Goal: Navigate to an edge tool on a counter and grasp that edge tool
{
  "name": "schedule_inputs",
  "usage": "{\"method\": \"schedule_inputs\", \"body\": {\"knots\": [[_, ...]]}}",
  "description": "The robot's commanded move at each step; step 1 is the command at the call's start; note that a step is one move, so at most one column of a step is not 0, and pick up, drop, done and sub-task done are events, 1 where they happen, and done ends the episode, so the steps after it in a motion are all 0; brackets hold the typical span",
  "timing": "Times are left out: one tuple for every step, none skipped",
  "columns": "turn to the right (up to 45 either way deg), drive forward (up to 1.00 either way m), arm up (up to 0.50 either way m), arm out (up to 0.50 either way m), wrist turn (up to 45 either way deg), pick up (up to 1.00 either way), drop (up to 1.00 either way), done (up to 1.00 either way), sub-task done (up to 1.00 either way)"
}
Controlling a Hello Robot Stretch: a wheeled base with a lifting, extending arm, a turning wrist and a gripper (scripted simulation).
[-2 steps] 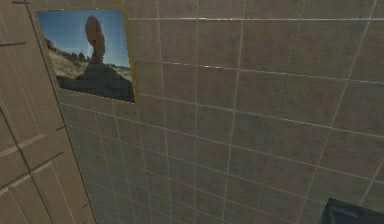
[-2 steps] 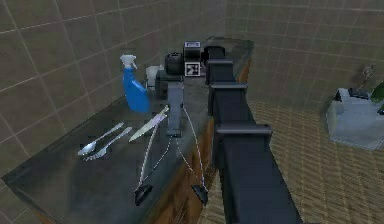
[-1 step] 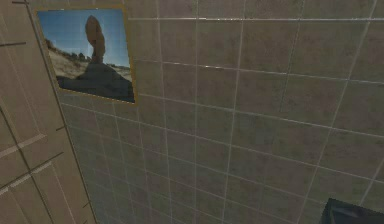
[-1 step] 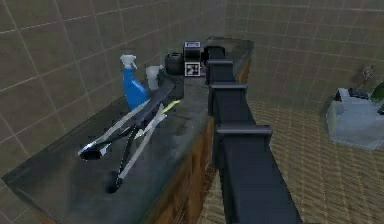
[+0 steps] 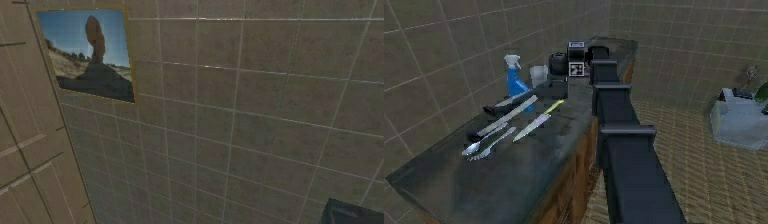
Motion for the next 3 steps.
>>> {"method": "schedule_inputs", "body": {"knots": [[0.0, 0.0, 0.0, 0.0, 27.0, 0.0, 0.0, 0.0, 0.0], [0.0, 0.0, -0.14, 0.0, 0.0, 0.0, 0.0, 0.0, 0.0], [0.0, 0.0, 0.0, 0.0, 0.0, 1.0, 0.0, 0.0, 0.0]]}}
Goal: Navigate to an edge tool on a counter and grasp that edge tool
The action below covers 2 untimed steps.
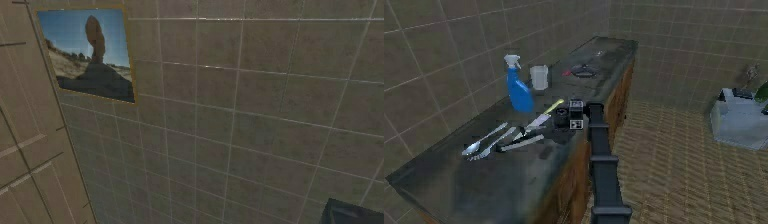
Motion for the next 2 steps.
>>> {"method": "schedule_inputs", "body": {"knots": [[0.0, 0.0, 0.1, 0.0, 0.0, 0.0, 0.0, 0.0, 0.0], [0.0, 0.0, 0.0, 0.0, 0.0, 0.0, 0.0, 1.0, 0.0]]}}
